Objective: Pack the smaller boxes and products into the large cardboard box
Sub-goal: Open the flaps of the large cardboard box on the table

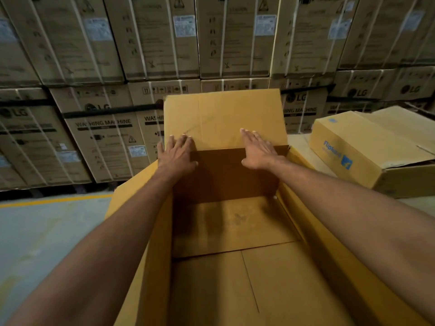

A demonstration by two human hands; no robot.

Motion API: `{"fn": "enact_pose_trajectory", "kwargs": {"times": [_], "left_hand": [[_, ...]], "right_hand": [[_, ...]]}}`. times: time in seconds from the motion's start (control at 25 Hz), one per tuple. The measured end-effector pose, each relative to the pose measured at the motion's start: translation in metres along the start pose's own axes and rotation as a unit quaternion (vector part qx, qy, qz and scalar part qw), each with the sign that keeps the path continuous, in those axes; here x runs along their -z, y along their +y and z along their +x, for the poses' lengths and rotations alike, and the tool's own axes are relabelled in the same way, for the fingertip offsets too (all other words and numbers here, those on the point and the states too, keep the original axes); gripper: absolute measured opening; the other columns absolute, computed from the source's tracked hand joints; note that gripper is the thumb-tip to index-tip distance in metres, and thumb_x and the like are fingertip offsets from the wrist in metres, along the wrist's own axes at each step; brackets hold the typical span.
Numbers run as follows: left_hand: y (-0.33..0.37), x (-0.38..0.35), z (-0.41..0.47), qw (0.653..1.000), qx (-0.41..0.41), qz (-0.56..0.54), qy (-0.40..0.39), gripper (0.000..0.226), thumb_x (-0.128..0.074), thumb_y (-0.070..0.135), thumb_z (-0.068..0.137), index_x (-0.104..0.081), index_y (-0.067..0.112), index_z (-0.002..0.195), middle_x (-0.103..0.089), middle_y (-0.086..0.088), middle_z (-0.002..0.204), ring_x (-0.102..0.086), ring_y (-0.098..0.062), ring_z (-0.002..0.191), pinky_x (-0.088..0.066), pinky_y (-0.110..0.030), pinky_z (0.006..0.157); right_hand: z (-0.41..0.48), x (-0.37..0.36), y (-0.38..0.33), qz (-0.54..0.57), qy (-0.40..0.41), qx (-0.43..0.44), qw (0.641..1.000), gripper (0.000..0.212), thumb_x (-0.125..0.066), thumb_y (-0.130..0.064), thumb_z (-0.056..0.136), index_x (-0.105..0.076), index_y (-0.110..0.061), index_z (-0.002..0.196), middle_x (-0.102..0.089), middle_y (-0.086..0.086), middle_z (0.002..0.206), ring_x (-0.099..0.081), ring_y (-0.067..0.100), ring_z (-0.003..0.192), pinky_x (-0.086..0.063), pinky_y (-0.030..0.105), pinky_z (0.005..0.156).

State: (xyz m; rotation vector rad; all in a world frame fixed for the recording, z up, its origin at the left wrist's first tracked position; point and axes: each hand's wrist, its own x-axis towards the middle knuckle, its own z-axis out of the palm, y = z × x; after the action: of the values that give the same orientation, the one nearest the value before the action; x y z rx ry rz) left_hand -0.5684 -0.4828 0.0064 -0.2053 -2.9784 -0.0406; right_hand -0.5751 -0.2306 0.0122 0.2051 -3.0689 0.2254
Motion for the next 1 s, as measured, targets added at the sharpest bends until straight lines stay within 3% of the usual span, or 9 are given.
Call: {"fn": "enact_pose_trajectory", "kwargs": {"times": [0.08,0.16,0.2,0.32,0.44,0.6,0.72,0.88,1.0], "left_hand": [[-0.007,-0.008,0.003,1.0,0.0,-0.008,-0.021,0.079,-0.06,0.048,0.097,-0.019,0.023,0.16,-0.017,-0.004,0.168,-0.015,-0.032,0.154,-0.014,-0.064,0.119],[-0.009,-0.016,0.005,1.0,0.009,-0.002,-0.024,0.067,-0.057,0.045,0.099,-0.029,0.021,0.156,-0.032,-0.007,0.162,-0.027,-0.034,0.149,-0.022,-0.065,0.116],[-0.008,-0.019,0.007,1.0,0.015,0.009,-0.02,0.06,-0.053,0.043,0.101,-0.033,0.019,0.153,-0.038,-0.009,0.158,-0.031,-0.035,0.147,-0.025,-0.065,0.115],[-0.005,-0.025,0.013,0.998,0.023,0.046,-0.025,0.053,-0.044,0.04,0.105,-0.033,0.016,0.151,-0.041,-0.012,0.155,-0.033,-0.039,0.145,-0.028,-0.065,0.114],[-0.007,-0.025,0.013,0.997,0.015,0.067,-0.035,0.055,-0.044,0.037,0.105,-0.027,0.016,0.154,-0.035,-0.012,0.159,-0.03,-0.039,0.146,-0.026,-0.066,0.115],[0.002,-0.011,0.001,0.998,-0.001,0.013,-0.056,0.062,-0.04,0.036,0.107,-0.015,0.021,0.162,-0.014,-0.01,0.169,-0.007,-0.033,0.155,-0.001,-0.066,0.121],[0.019,-0.003,-0.027,0.999,-0.024,-0.016,-0.041,0.07,-0.049,0.043,0.103,-0.017,0.023,0.161,-0.012,-0.008,0.169,-0.002,-0.031,0.156,0.001,-0.059,0.122],[0.074,0.009,-0.09,0.996,-0.085,0.024,0.016,0.07,-0.058,0.049,0.097,-0.029,0.027,0.157,-0.031,-0.006,0.163,-0.022,-0.029,0.152,-0.018,-0.056,0.12],[0.11,0.024,-0.134,0.996,-0.088,0.026,0.006,0.069,-0.056,0.052,0.097,-0.03,0.027,0.157,-0.038,-0.007,0.159,-0.034,-0.028,0.147,-0.027,-0.054,0.117]], "right_hand": [[0.01,-0.008,0.004,-0.017,-0.017,-0.009,1.0,0.092,-0.066,-0.018,0.09,-0.011,-0.016,0.164,-0.019,0.007,0.169,-0.021,0.027,0.154,-0.017,0.052,0.124],[0.016,-0.018,0.005,-0.061,-0.005,-0.005,0.998,0.072,-0.065,-0.018,0.09,-0.033,-0.017,0.155,-0.048,0.008,0.151,-0.046,0.027,0.136,-0.025,0.053,0.119],[0.02,-0.025,0.006,-0.072,0.006,-0.001,0.997,0.064,-0.064,-0.017,0.091,-0.039,-0.019,0.15,-0.053,0.006,0.143,-0.049,0.026,0.13,-0.025,0.053,0.117],[0.025,-0.043,0.012,-0.063,0.027,0.008,0.998,0.066,-0.064,-0.012,0.091,-0.035,-0.021,0.149,-0.042,0.006,0.151,-0.036,0.028,0.141,-0.015,0.053,0.122],[0.021,-0.041,0.017,-0.043,-0.003,0.019,0.999,0.084,-0.063,-0.009,0.091,-0.018,-0.021,0.16,-0.022,0.007,0.167,-0.014,0.029,0.155,-0.001,0.051,0.125],[-0.013,-0.023,0.032,-0.033,-0.052,0.03,0.998,0.094,-0.058,-0.007,0.095,0.003,-0.022,0.164,0.006,0.0,0.172,0.008,0.023,0.158,0.001,0.047,0.127],[-0.052,-0.014,0.048,-0.039,-0.039,0.018,0.998,0.088,-0.061,-0.013,0.095,-0.008,-0.021,0.165,-0.001,0.004,0.172,0.0,0.025,0.158,-0.005,0.049,0.126],[-0.117,0.0,0.063,-0.044,-0.034,0.055,0.997,0.072,-0.065,-0.022,0.095,-0.031,-0.023,0.159,-0.026,0.006,0.166,-0.026,0.027,0.152,-0.026,0.048,0.122],[-0.168,0.017,0.068,-0.045,-0.018,0.095,0.994,0.058,-0.066,-0.03,0.096,-0.046,-0.026,0.15,-0.041,0.003,0.159,-0.039,0.024,0.145,-0.036,0.047,0.117]]}}
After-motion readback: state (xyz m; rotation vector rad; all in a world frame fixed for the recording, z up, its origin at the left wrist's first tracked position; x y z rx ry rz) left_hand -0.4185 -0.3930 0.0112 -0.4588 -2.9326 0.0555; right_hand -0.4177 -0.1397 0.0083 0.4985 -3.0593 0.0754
